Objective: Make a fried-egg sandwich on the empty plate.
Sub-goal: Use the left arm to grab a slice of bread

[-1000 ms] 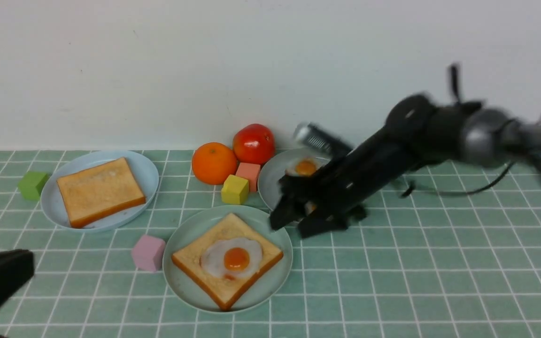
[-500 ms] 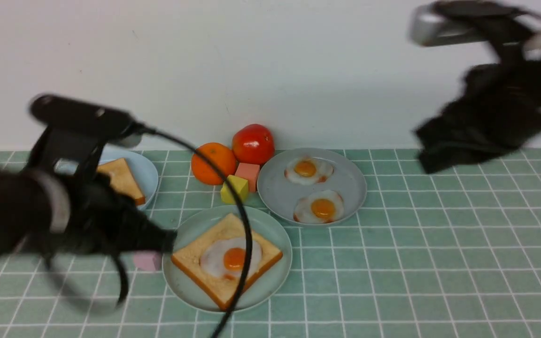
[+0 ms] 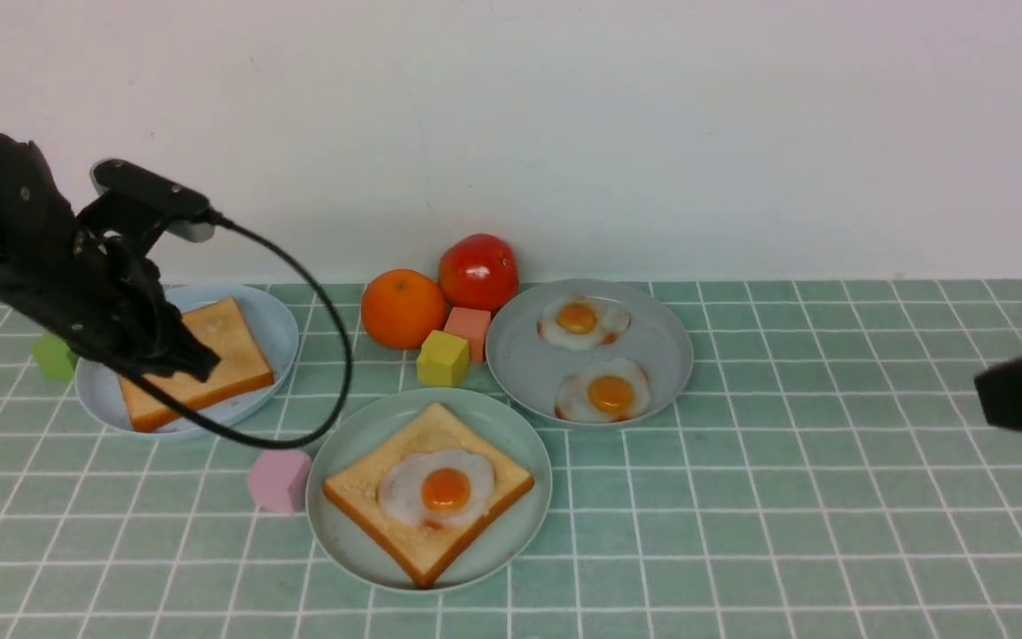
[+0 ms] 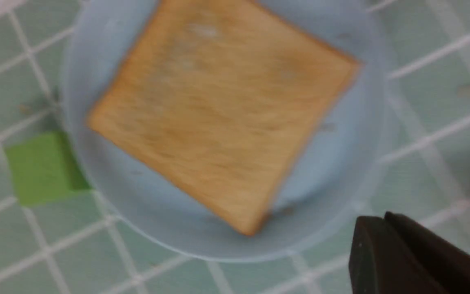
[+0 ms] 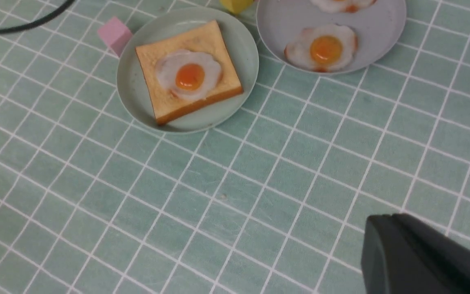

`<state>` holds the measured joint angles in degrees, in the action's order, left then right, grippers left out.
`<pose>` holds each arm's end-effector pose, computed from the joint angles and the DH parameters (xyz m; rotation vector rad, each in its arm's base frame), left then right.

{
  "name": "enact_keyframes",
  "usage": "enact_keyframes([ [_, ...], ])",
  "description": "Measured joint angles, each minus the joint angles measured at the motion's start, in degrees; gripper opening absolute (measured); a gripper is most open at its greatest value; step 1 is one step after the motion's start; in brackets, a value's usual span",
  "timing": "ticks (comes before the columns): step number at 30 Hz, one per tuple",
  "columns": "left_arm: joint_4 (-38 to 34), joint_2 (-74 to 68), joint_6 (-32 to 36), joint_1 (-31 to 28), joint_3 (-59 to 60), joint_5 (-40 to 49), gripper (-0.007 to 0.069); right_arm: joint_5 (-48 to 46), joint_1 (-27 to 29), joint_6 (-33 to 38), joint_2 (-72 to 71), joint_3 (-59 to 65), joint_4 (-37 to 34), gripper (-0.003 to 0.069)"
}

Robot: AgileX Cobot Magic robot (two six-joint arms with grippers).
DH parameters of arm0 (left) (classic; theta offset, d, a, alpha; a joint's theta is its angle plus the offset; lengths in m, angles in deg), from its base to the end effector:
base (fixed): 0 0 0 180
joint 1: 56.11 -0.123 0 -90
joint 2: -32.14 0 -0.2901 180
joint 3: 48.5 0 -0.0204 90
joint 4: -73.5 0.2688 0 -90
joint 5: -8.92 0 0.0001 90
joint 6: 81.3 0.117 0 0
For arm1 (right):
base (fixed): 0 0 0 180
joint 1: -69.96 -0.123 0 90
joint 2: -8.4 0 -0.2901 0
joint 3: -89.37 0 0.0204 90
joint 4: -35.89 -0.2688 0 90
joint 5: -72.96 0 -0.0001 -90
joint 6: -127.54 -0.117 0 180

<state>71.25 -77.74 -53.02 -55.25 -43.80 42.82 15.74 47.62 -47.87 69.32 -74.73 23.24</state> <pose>0.4126 -0.0088 0.2028 0.6200 2.5217 0.1344 0.1764 0.0958 0.3786 -0.5007 2.2980 0.4295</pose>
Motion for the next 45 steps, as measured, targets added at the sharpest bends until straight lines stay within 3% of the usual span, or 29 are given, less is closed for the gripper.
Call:
enact_keyframes([
  [6,3.9,-5.4,1.0,-1.4,-2.2,-1.7,0.0259,-1.5,0.0,0.0,0.0,0.3,0.0,0.0002],
  [8,5.2,-7.5,1.0,-1.4,-2.2,-3.9,0.0363,-1.5,0.0,0.0,0.0,0.5,-0.1,0.0004],
  [12,8.3,-10.1,1.2,-1.4,-2.2,-6.0,0.0435,-1.5,0.0,0.0,0.0,0.5,-0.2,0.0005],
  [19,13.0,-12.3,1.4,-1.4,-2.2,-9.4,0.0449,-1.5,0.0,0.0,0.0,0.5,-0.2,0.0011],
  [23,13.4,-13.2,1.4,-1.4,-2.7,-9.8,0.0419,-1.5,0.0,0.0,0.0,0.5,-0.7,0.0013],
  [29,13.4,-14.2,1.5,-1.3,-3.1,-8.4,0.0276,-1.6,0.0,0.0,0.0,0.7,-2.7,0.0013],
  [30,13.2,-14.2,1.7,-1.3,-3.2,-7.9,0.0207,-1.8,0.0,0.0,0.0,0.7,-2.9,0.0013],
  [35,13.2,-14.1,1.9,-1.2,-3.4,-7.2,0.0028,-2.6,0.0,0.0,0.0,0.7,-3.3,0.0013],
  [45,13.6,-7.2,0.7,3.1,-2.8,-3.0,0.001,-4.2,0.0,0.0,-0.1,0.8,-4.1,0.002],
])
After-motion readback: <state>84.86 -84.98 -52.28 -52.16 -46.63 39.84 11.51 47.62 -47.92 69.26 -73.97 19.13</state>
